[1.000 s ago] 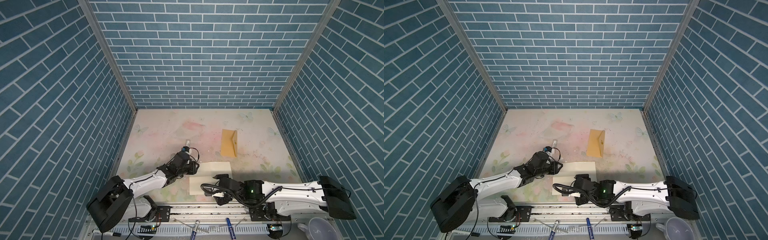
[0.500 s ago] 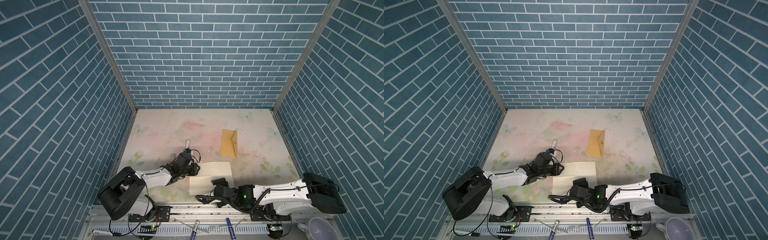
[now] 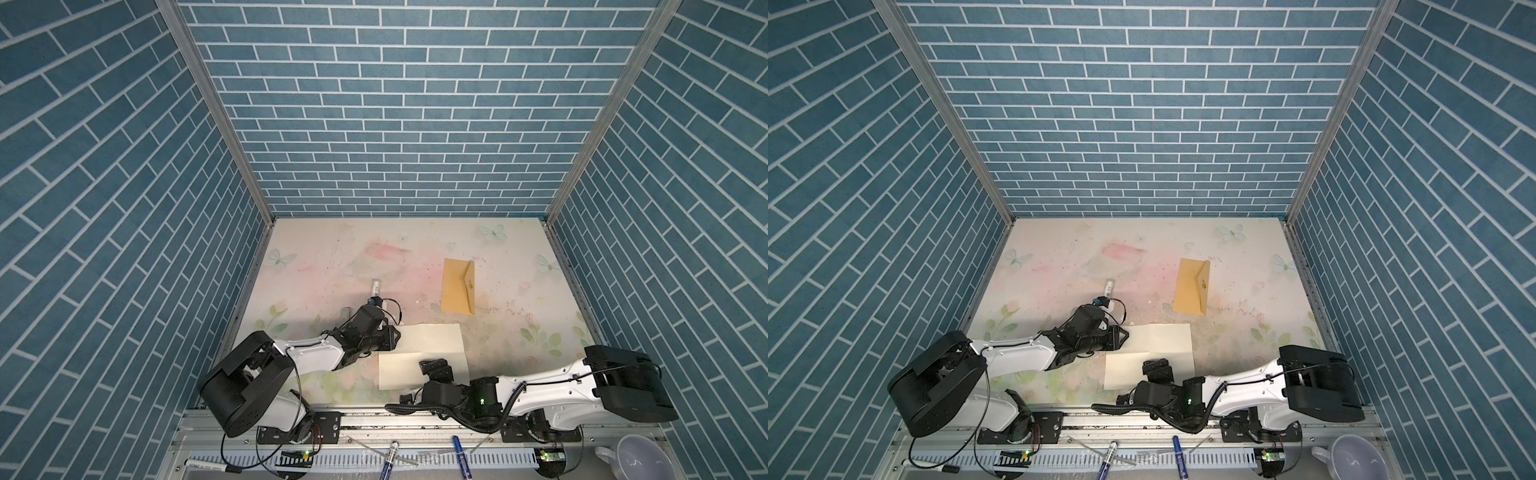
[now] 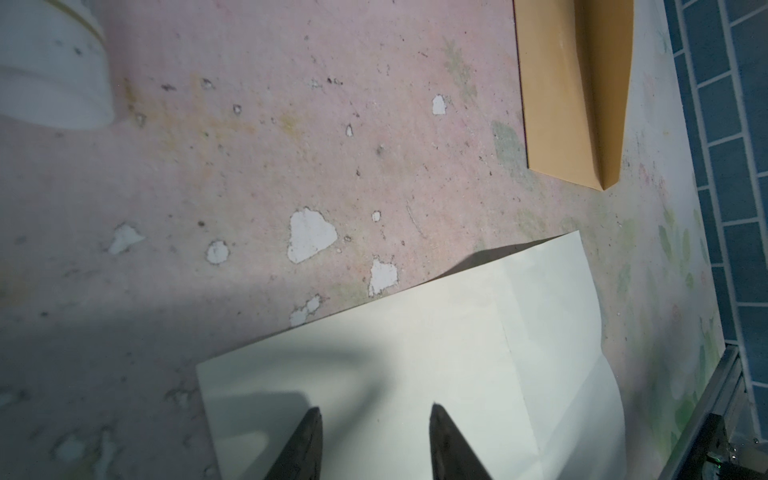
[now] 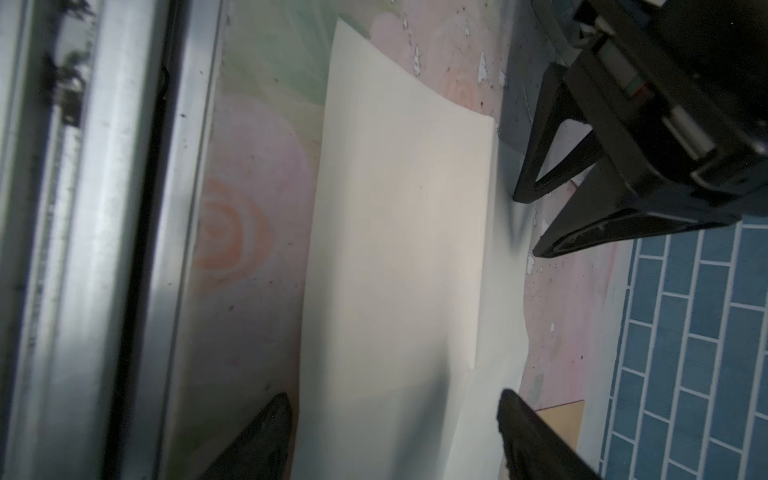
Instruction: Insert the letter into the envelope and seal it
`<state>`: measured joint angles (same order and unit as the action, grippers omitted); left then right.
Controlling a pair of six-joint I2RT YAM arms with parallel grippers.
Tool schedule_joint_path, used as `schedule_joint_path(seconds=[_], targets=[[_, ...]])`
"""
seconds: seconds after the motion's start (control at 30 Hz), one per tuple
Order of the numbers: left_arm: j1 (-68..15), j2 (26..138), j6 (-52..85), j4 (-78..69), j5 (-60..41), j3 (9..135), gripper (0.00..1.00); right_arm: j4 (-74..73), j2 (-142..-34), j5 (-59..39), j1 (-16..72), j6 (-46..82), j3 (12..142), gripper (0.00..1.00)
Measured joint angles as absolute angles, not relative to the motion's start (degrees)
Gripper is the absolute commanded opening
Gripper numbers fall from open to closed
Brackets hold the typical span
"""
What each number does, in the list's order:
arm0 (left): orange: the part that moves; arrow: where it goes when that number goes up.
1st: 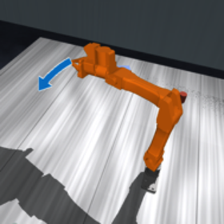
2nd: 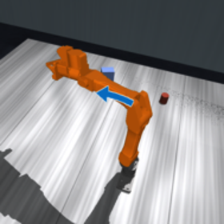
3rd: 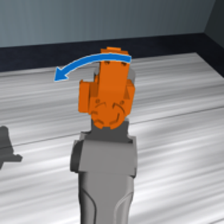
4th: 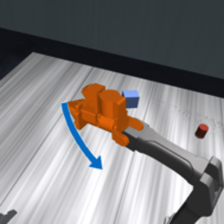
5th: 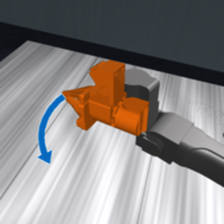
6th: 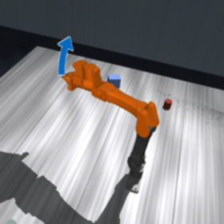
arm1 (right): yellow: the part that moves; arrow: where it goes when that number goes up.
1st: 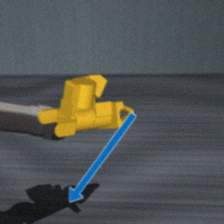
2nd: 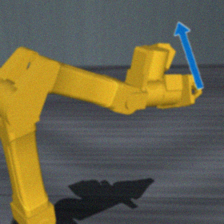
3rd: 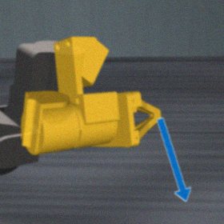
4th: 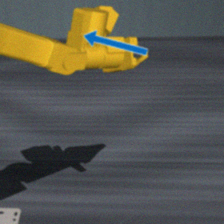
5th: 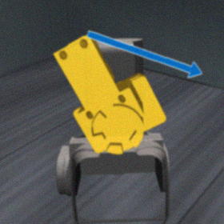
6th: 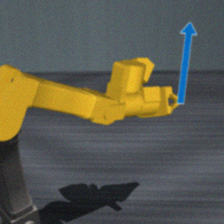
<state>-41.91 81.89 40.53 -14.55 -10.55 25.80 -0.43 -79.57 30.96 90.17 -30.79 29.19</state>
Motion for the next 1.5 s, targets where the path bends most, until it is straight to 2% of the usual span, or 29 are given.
schedule_joint_path(seconds=[0.57, 1.0, 1.17, 1.4, 1.5], targets=[[-41.89, 83.68, 40.53, -17.23, -10.81, 26.06, 0.43, -7.44, -80.82, 40.40, 92.25, -34.98, 26.24, 0.36], [-41.87, 83.88, 40.71, -16.67, -11.75, 26.65, 0.43, -9.50, -81.14, 42.74, 92.38, -35.22, 25.65, 0.00], [-41.87, 80.82, 40.71, -13.17, -12.10, 27.29, 0.50, -9.63, -80.01, 43.05, 92.38, -35.42, 25.08, 0.00], [-41.85, 71.37, 37.34, -4.69, -10.90, 35.51, 0.69, -9.78, -73.08, 43.27, 92.33, -35.44, 22.94, 0.00], [-41.65, 66.63, 33.06, -0.75, -8.82, 41.12, 0.80, -9.93, -67.61, 42.46, 91.15, -35.44, 21.98, 0.00]])
